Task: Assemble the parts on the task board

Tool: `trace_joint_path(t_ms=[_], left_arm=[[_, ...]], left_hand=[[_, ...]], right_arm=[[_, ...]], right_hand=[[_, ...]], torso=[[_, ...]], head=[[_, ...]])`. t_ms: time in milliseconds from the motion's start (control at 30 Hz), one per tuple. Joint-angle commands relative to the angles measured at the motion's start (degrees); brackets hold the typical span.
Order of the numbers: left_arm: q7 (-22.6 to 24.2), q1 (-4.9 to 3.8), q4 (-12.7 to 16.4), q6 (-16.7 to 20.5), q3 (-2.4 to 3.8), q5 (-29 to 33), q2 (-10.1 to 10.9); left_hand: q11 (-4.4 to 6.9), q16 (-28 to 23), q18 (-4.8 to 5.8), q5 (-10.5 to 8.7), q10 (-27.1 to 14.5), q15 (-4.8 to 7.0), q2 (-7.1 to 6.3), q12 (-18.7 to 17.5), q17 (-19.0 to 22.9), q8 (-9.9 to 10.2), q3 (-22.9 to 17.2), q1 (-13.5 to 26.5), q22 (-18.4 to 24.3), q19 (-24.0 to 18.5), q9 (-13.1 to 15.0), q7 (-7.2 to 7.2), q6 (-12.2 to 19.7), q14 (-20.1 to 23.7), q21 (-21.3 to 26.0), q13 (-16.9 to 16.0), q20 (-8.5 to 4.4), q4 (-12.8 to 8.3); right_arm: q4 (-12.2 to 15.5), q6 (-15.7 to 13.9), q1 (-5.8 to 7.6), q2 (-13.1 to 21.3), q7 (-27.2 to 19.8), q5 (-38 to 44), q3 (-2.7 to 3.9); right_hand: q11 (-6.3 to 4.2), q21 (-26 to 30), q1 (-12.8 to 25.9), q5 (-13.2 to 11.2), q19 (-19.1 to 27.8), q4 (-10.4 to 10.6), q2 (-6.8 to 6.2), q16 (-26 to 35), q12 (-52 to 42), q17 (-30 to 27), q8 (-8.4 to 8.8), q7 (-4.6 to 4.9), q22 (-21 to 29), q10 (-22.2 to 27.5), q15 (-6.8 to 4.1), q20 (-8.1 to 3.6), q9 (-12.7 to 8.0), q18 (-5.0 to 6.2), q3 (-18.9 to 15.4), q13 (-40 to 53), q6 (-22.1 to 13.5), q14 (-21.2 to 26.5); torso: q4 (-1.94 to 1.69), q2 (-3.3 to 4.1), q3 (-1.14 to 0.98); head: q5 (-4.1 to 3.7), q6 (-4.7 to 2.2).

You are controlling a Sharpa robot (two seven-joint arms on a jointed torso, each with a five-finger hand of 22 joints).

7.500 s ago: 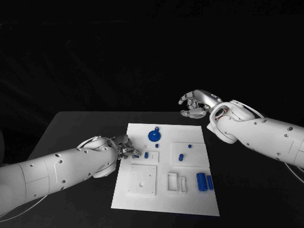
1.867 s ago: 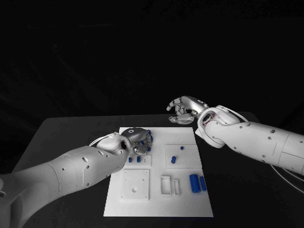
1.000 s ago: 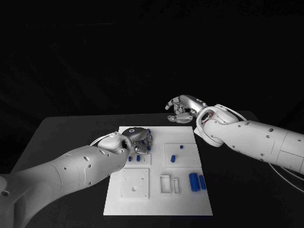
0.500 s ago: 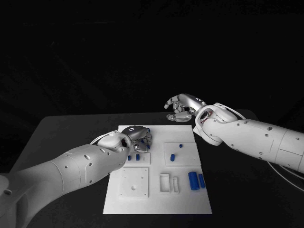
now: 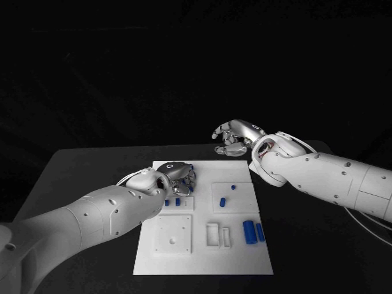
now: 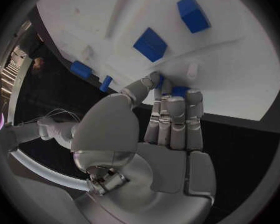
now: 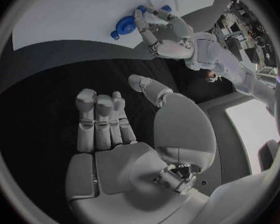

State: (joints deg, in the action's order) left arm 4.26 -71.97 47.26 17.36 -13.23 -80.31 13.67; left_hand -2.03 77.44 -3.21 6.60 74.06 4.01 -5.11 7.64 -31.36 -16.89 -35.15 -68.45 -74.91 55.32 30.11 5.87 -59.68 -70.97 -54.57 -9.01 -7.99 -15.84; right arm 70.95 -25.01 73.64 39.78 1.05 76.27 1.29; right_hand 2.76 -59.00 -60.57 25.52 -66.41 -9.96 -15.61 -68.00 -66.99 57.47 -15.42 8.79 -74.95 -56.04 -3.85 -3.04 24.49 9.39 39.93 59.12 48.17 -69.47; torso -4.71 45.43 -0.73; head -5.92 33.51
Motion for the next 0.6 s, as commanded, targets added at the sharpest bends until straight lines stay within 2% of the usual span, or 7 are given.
trace_joint_path(t_ms=[33, 333, 533, 600], left_arm=[[-0.4, 0.81, 0.2, -1.8, -0.38, -0.7, 0.2], [1.5, 0.85, 1.6, 4.4, -0.36, 2.2, 1.5], [2.4, 0.83, 3.2, 6.9, -0.28, 4.5, 2.8], [2.5, 0.82, 4.0, 7.4, -0.06, 4.9, 3.2]], left_hand=[[-0.49, 0.3, -2.97, 0.23, 1.0, -0.06, 0.68, 0.3, 0.1, -0.2, -0.1, -0.1, -1.0, 0.4, 0.1, -0.01, -0.4, -0.5, -0.4, -0.2, -1.09, -0.3], [-0.03, 0.5, -3.03, 0.54, 2.2, 0.41, 0.98, 0.3, 0.2, -0.5, -0.1, 0.2, -1.0, 1.3, 0.2, -0.3, -1.2, -1.3, -0.8, -0.5, -1.56, -0.3], [0.12, 0.5, -3.07, 0.67, 2.5, 0.56, 0.98, 0.2, 0.3, -0.6, -0.2, 0.3, -0.9, 1.7, 0.3, -0.4, -1.4, -1.6, -0.9, -0.6, -1.74, -0.3], [0.14, 0.5, -3.07, 0.71, 2.5, 0.58, 0.97, 0.2, 0.3, -0.6, -0.2, 0.4, -0.9, 1.8, 0.3, -0.41, -1.5, -1.6, -1.0, -0.6, -1.77, -0.3]], right_arm=[[0.0, 0.4, 0.02, 0.0, -0.4, 0.5, 0.02], [0.1, 0.3, 0.02, 0.1, -0.5, 0.5, 0.02], [0.0, 0.3, 0.02, 0.2, -0.5, 0.5, 0.02], [0.0, 0.3, 0.02, 0.2, -0.5, 0.5, 0.02]], right_hand=[[-0.04, 0.3, 0.2, 0.2, -0.1, -0.2, 0.16, 0.4, -0.2, -0.1, -0.21, 0.41, -0.9, 0.3, 0.28, -0.04, -0.1, 5.61, 0.1, -0.1, 0.2, 0.2], [-0.04, 0.3, 0.2, 0.2, -0.1, -0.2, 0.16, 0.4, -0.2, -0.1, -0.21, 0.41, -0.9, 0.3, 0.28, -0.04, -0.1, 5.61, 0.1, -0.1, 0.2, 0.2], [-0.04, 0.3, 0.2, 0.2, -0.1, -0.2, 0.15, 0.4, -0.2, -0.1, -0.22, 0.41, -0.9, 0.3, 0.28, -0.04, -0.1, 5.61, 0.1, -0.1, 0.2, 0.2], [-0.05, 0.3, 0.2, 0.2, -0.1, -0.2, 0.15, 0.4, -0.2, -0.1, -0.23, 0.4, -0.9, 0.3, 0.28, -0.04, -0.1, 5.61, 0.1, -0.1, 0.2, 0.2]], torso=[[-0.11, -0.05, 0.04], [-0.18, -0.05, 0.11], [-0.2, -0.03, 0.18], [-0.22, -0.05, 0.19]], head=[[-0.07, -0.02], [0.09, -0.23], [0.23, -0.41], [0.28, -0.45]])
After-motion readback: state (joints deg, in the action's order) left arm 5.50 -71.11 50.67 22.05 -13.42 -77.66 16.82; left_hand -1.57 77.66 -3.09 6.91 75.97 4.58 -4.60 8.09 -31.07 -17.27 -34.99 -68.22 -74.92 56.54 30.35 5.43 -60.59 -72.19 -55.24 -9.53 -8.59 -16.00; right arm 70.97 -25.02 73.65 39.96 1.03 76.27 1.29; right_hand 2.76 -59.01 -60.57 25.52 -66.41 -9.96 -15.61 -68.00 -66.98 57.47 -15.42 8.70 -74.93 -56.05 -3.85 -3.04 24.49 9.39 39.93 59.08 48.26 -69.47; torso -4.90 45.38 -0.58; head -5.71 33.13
